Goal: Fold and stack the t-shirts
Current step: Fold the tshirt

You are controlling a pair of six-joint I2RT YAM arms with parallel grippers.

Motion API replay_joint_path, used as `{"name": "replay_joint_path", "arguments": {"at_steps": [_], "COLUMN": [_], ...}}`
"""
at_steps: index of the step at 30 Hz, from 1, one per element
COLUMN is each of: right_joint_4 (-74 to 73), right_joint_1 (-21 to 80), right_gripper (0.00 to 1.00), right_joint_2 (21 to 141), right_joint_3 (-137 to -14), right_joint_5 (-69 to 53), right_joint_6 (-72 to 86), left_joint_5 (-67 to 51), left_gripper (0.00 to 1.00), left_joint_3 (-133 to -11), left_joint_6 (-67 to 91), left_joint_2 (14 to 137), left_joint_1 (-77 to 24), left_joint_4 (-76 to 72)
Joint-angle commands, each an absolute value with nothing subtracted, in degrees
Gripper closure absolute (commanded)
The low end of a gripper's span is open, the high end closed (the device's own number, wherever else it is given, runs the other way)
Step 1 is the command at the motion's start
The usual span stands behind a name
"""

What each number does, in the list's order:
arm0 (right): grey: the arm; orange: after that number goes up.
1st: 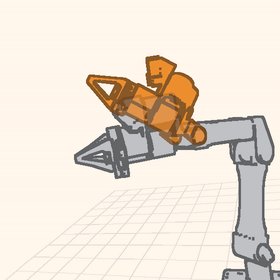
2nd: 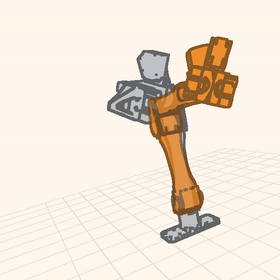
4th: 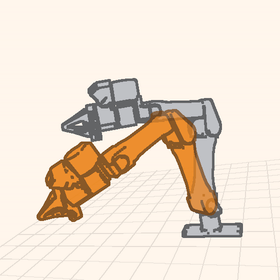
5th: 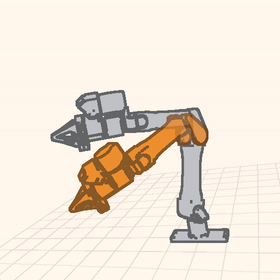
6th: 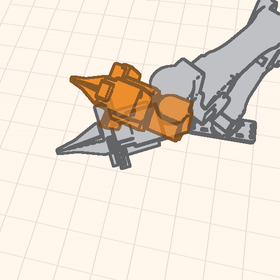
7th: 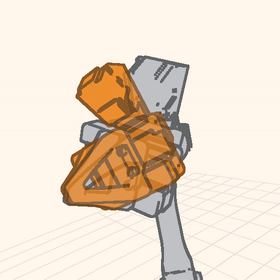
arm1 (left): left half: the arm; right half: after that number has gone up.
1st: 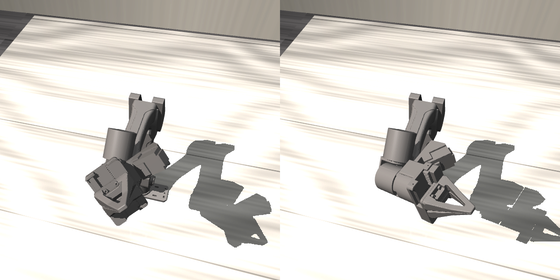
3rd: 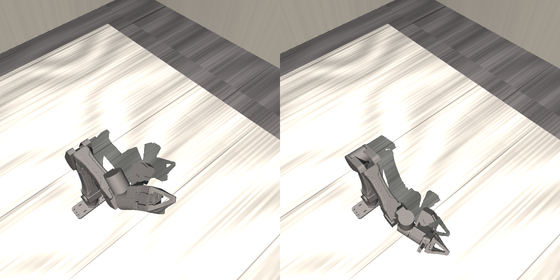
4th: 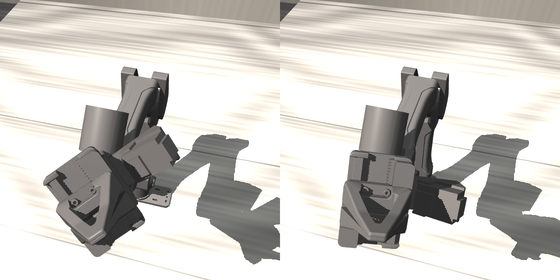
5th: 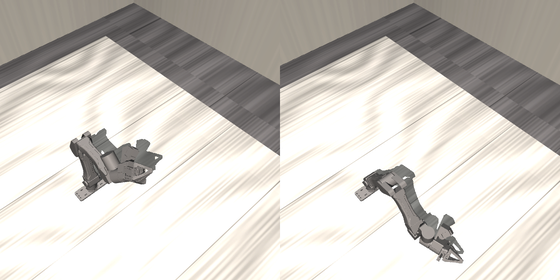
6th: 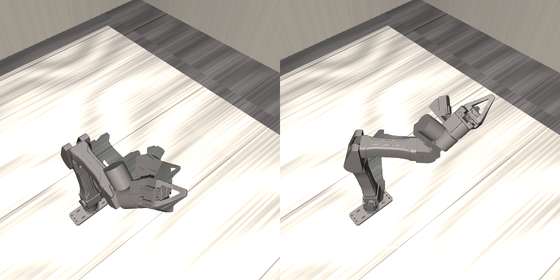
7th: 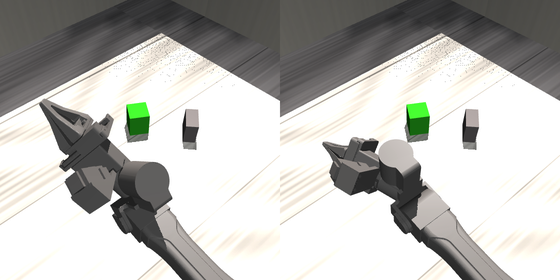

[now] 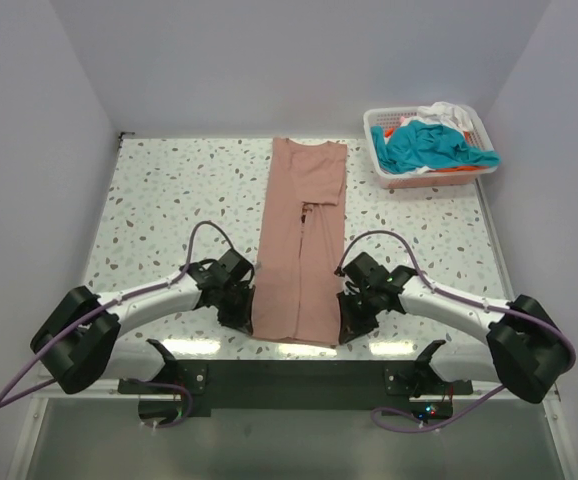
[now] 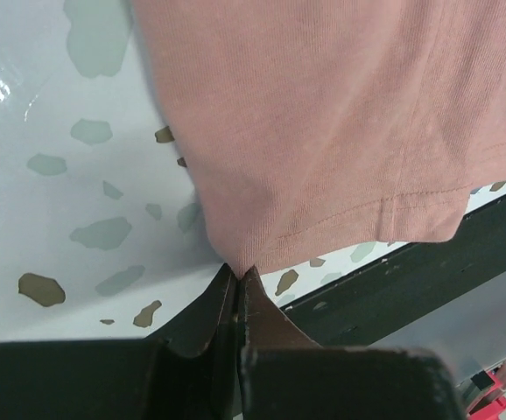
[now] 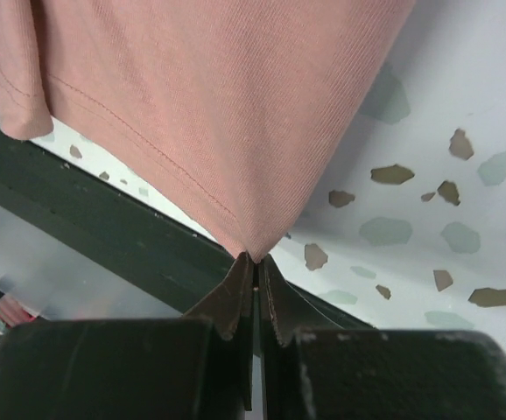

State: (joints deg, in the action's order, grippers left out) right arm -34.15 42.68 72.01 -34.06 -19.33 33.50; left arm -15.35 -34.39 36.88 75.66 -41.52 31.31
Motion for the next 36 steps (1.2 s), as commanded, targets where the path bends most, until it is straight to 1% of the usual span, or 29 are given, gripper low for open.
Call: {"name": "replay_joint_path", "arguments": {"at_steps": [1, 6, 10, 14, 19, 28, 33, 36], "right_joint_4": [-39.3, -43.4, -46.6, -48.3, -48.7, -43.2, -39.9, -39.2], "right_joint_1": [43.2, 43.2, 43.2, 43.2, 42.9, 39.0, 33.8, 30.8], "right_gripper": [1.0, 1.0, 1.0, 1.0, 1.0, 1.0, 1.0, 1.0], "right_joint_2": [69.9, 67.6, 68.0, 69.6, 73.5, 80.5, 86.9, 91.6], "right_joint_3": [-35.9, -38.8, -44.4, -49.6, -54.7, -61.6, -66.2, -71.8], "right_joint_5": [-22.5, -18.6, -14.4, -7.4, -1.3, 3.5, 2.9, 2.5], "right_joint_6": [33.0, 33.3, 32.5, 32.0, 31.3, 30.4, 28.2, 26.2], "left_joint_5": [-14.4, -14.4, -12.1, -10.3, -8.9, -8.4, -9.9, -11.3], "left_gripper": [1.0, 1.0, 1.0, 1.0, 1.0, 1.0, 1.0, 1.0], "left_joint_3": [-36.3, -39.3, -42.7, -46.5, -49.7, -55.5, -60.3, -63.9], "left_joint_6": [37.4, 38.0, 37.4, 36.7, 35.3, 31.9, 30.9, 30.0], "left_joint_2": [73.2, 72.4, 73.5, 74.4, 76.1, 81.6, 87.3, 91.4], "left_joint_1": [-41.3, -41.3, -41.3, -40.5, -38.3, -33.0, -29.4, -27.2], "left_joint_4": [34.6, 34.5, 34.8, 35.1, 35.0, 32.5, 30.2, 29.1]}}
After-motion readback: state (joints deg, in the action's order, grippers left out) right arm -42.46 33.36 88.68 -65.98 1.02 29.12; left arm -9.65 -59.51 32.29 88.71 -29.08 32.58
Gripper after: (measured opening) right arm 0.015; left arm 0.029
